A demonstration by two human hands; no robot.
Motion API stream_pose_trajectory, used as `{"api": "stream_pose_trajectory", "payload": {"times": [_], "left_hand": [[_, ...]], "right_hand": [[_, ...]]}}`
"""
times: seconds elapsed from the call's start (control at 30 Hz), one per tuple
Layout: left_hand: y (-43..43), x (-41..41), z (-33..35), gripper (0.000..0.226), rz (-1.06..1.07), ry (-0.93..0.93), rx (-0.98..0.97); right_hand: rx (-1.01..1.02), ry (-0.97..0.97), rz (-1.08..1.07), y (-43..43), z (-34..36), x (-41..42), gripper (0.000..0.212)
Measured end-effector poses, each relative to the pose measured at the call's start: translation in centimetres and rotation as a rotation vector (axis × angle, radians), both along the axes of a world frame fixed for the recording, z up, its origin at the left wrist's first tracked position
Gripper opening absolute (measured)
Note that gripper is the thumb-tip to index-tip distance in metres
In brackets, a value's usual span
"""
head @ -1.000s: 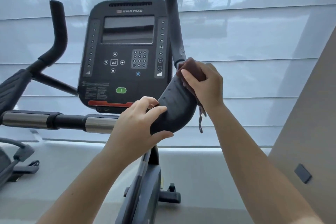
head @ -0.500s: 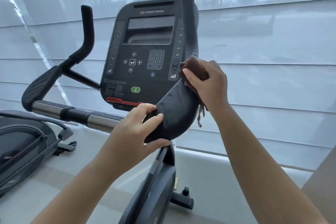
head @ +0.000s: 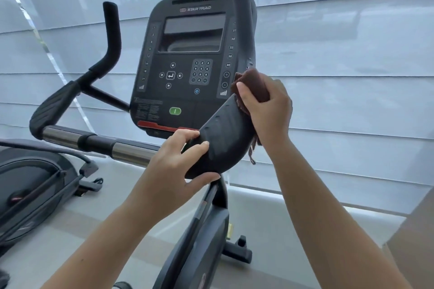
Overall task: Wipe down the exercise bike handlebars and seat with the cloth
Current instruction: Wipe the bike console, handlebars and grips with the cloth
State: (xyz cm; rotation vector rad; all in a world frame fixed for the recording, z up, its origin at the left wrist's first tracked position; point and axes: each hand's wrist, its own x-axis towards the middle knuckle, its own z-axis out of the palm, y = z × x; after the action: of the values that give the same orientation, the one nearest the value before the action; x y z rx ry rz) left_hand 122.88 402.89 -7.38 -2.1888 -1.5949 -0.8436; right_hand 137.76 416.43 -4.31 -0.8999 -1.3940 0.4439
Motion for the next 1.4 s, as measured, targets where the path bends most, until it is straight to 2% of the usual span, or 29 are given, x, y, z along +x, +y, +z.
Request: {"api": "stream_pose_trajectory", "payload": {"times": [0.17, 0.27, 0.4, 0.47, 0.57, 0.67, 0.8, 0.97, 1.07, 1.23, 1.33, 1.4], "left_hand": [[0.2, -0.5, -0.1, 0.048, -0.058, -0.019, -0.012], [0.4, -1.8, 0.2, 0.047, -0.150, -0.013, -0.057], [0.4, -4.2, 0.6, 0.046, -0.298, -0.038, -0.140], [0.4, -4.9, 0.6, 0.048, -0.310, -0.017, -0.135], [0.4, -5.2, 0.3, 0.049, -0.320, 0.029, -0.101], [0.3, -5.1, -0.2, 0.045, -0.327, 0.031, -0.064], [0.5, -5.9, 0.1, 0.049, -0.372, 0.033, -0.100], [0.8, -6.7, -0.4, 0.054, -0.308, 0.135, -0.042], [0.7, -6.7, -0.8, 0.054, -0.307, 0.106, -0.017], [1.0, -6.8, -1.0, 0.053, -0.304, 0.071, -0.038], [1.0, -7.0, -1.0, 0.047, -0.316, 0.075, -0.039], [1.2, -7.0, -1.1, 0.046, -0.320, 0.061, -0.026]], "right_hand": [[0.063, 0.183, -0.076, -6.3, -4.5, -1.1, 0.029], [0.071, 0.139, -0.099, -7.1, -4.7, -1.2, 0.031], [-0.072, 0.160, -0.157, -4.1, -1.8, -0.4, 0.022], [-0.089, 0.201, -0.207, -4.3, -1.9, -1.0, 0.024], [0.019, 0.258, -0.347, -7.7, -4.0, -3.3, 0.029], [0.099, 0.208, -0.451, -10.8, -6.1, -6.0, 0.034], [0.081, 0.185, -0.539, -10.9, -5.4, -6.0, 0.037], [0.045, 0.359, -0.687, -11.1, -5.3, -8.5, 0.037], [0.076, 0.416, -0.772, -11.8, -6.0, -11.4, 0.036], [0.148, 0.331, -0.796, -12.6, -6.7, -13.0, 0.036], [0.162, 0.212, -0.773, -11.9, -6.3, -10.7, 0.035], [0.132, 0.220, -0.774, -10.9, -5.5, -9.0, 0.035]]}}
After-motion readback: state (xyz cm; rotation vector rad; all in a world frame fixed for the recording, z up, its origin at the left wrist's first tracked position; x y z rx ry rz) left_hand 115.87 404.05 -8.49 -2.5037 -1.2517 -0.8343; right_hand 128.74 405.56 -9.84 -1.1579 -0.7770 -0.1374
